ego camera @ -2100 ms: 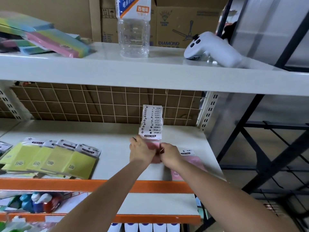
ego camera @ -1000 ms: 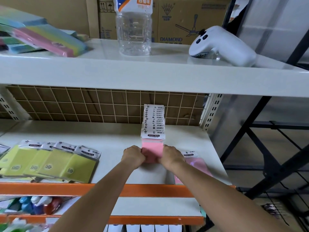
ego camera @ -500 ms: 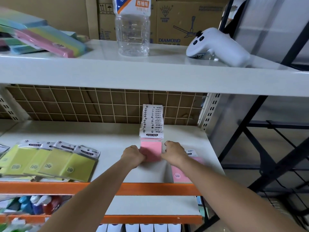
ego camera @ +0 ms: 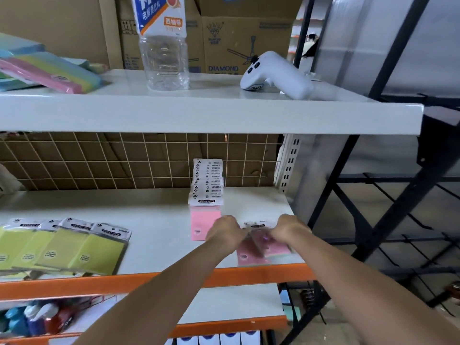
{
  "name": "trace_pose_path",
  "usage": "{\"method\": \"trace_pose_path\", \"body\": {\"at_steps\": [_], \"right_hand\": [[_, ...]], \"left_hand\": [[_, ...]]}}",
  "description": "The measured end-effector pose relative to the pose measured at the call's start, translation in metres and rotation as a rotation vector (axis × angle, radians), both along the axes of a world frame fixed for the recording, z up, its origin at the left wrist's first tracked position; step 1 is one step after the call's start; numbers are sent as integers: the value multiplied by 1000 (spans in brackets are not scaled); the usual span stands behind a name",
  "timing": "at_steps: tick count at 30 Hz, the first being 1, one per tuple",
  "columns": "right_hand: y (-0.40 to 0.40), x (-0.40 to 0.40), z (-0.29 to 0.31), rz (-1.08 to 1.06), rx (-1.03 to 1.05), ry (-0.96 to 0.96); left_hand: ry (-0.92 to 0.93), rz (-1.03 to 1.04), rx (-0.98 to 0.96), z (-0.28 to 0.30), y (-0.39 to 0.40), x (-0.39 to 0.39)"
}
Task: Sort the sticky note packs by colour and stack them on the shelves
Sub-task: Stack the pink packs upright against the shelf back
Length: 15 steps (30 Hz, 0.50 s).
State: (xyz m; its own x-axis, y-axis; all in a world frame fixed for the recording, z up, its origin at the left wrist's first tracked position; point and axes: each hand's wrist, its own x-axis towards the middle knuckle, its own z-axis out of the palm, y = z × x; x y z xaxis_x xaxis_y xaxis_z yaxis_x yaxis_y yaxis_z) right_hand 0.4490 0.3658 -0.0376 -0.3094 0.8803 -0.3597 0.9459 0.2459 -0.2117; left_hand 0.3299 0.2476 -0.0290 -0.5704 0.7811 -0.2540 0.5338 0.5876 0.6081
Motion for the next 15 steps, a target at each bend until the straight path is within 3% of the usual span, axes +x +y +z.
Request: {"method": "trace_pose_path", "body": {"at_steps": [4,10,15], "right_hand": [[-3,9,-6,-75,-126,49],[-6,16,-14,-181,-234,191],[-11,13,-11,-204,-293,340]], "left_hand": [[-202,24,-50,-9,14,26],[-528,242,11,-16,24,30],[-470,239,26,-13,24,29]]}}
